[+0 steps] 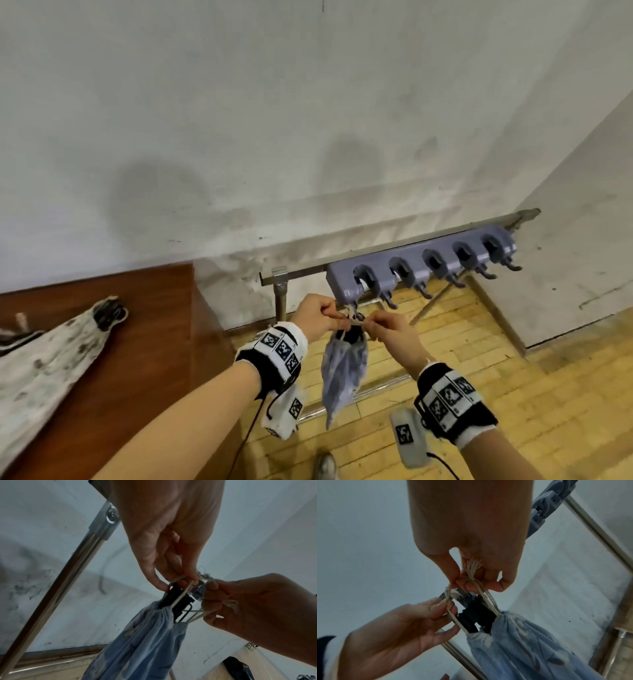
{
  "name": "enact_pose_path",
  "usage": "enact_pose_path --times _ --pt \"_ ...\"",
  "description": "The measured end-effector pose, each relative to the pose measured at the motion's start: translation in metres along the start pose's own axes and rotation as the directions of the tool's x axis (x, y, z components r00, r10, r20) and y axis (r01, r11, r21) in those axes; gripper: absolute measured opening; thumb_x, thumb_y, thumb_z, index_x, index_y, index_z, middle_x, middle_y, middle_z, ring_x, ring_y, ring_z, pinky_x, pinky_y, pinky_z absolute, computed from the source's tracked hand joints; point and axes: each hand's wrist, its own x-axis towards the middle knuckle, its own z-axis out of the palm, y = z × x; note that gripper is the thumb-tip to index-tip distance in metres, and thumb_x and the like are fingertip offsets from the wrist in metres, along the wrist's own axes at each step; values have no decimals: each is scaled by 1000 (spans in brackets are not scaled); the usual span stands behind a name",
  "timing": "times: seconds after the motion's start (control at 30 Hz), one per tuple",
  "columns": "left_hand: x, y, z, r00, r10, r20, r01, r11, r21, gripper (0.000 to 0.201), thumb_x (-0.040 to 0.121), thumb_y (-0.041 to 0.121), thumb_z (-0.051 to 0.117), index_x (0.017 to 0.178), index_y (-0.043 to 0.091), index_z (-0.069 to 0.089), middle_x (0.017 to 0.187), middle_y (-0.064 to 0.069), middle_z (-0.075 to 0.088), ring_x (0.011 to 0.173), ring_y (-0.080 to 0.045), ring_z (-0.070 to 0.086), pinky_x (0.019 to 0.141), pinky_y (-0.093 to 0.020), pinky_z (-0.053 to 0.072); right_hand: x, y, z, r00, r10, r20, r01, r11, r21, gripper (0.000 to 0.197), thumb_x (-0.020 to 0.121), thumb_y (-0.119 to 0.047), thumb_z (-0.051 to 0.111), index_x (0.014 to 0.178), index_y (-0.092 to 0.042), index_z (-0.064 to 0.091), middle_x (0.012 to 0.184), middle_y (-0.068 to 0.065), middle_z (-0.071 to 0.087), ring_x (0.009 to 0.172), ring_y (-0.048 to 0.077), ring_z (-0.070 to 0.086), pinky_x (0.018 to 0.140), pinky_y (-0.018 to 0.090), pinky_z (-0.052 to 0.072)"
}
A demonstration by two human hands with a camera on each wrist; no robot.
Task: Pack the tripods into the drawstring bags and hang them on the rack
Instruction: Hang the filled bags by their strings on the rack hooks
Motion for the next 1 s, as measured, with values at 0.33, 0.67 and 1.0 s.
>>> enact_pose_path --times 0.33,0.67,1.0 --pt "16 6 11 985 -85 -150 90 996 26 61 68 -12 75 51 19 25 37 14 39 49 7 56 57 -16 43 36 5 -12 996 -69 49 74 992 -107 16 97 -12 51 91 -6 64 80 1 65 73 11 58 64 16 44" --pt "7 -5 12 984 -164 -67 163 986 -19 32 76 -2 74 70 17 49 73 -1 62 71 -8 59 73 -24 51 39 -5 -6 994 14 113 13 970 -241 16 97 -14 51 105 -8 63 92 2 63 82 15 59 64 17 39" --pt "-50 9 -107 963 -230 -139 198 958 -207 14 83 -5 64 90 7 60 97 -13 65 94 -27 65 89 -38 52 34 -124 -8 978 -95 188 93 995 19 13 89 5 56 87 -7 58 74 8 61 61 15 55 58 17 47"
